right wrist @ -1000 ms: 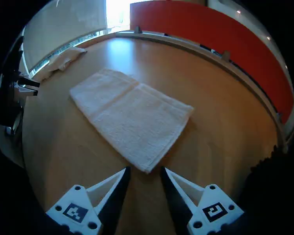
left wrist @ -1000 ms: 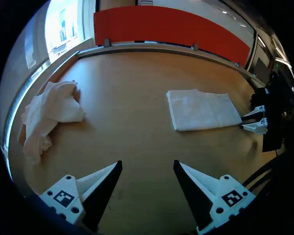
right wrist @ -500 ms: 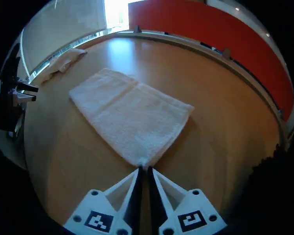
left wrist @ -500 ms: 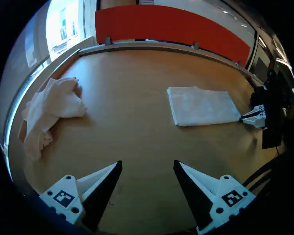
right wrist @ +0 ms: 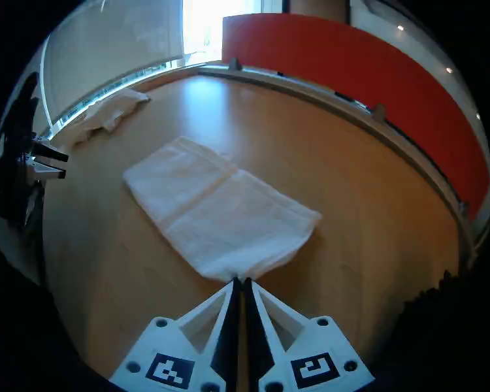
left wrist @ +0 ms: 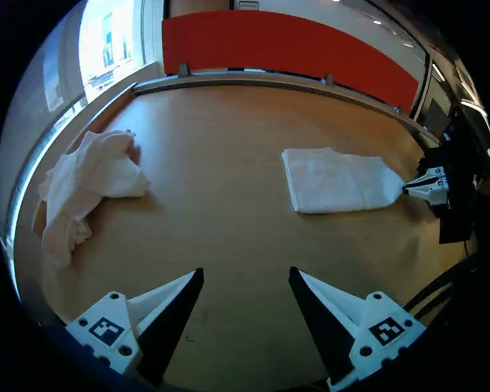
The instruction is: Fold towel
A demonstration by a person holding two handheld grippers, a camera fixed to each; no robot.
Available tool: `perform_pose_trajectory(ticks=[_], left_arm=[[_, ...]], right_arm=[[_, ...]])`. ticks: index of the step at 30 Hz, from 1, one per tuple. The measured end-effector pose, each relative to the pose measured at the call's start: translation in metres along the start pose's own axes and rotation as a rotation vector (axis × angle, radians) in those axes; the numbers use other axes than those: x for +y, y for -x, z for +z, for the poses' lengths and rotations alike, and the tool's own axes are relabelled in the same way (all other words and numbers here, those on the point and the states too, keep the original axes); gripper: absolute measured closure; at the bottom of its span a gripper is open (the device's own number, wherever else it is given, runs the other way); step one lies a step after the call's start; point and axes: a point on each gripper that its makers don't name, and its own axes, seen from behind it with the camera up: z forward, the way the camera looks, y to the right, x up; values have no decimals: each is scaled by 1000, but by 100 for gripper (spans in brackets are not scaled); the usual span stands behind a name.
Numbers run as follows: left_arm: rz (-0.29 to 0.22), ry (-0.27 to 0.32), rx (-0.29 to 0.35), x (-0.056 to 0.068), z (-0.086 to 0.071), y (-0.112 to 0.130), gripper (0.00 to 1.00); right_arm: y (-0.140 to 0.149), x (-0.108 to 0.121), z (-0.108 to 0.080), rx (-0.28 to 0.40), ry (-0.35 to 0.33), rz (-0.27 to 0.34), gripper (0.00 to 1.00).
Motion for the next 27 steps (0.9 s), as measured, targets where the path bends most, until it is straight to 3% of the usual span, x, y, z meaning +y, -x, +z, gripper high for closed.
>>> perform_pose_trajectory(ticks=[18,27], left_arm=[[-43,-3,29,-5,-11,-5,3],[-56,-3,33,-8,-16,-3,3]], right_arm=[[-110,-26,0,109,-24,-193,96],[-131,-40,5,127,-47,-235,96]])
